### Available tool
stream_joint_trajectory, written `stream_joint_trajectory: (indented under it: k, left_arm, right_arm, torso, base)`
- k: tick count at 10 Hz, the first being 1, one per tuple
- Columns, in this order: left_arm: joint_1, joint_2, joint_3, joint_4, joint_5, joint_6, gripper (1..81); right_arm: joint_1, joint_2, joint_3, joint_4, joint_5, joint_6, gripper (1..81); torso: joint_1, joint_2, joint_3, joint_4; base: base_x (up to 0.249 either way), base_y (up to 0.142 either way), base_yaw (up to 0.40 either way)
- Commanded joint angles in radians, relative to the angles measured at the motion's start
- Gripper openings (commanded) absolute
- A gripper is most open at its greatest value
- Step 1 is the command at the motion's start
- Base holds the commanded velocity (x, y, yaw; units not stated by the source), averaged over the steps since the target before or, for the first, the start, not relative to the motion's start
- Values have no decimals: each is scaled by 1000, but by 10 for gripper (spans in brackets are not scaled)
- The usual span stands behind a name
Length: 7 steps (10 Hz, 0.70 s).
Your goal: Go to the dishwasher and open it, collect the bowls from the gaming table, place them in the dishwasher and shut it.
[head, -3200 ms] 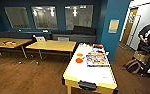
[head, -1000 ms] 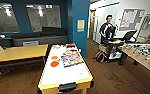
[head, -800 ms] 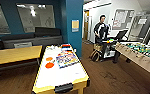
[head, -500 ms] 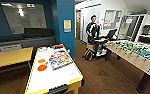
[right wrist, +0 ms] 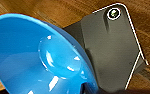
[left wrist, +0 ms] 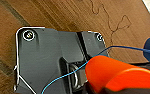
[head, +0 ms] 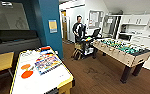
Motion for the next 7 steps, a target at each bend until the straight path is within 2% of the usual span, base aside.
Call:
stream_joint_trajectory:
  k: [1, 7]
  left_arm:
    - [-38, -26, 10, 5, 22, -1, 10]
    - [-39, -17, 8, 8, 22, -1, 10]
  right_arm:
    - [39, -16, 3, -17, -30, -3, 10]
    - [40, -3, -1, -17, -32, -4, 10]
  torso:
    - [1, 0, 0, 0]
    - [1, 0, 0, 0]
  base:
    - [0, 0, -389]
    - [0, 0, -390]
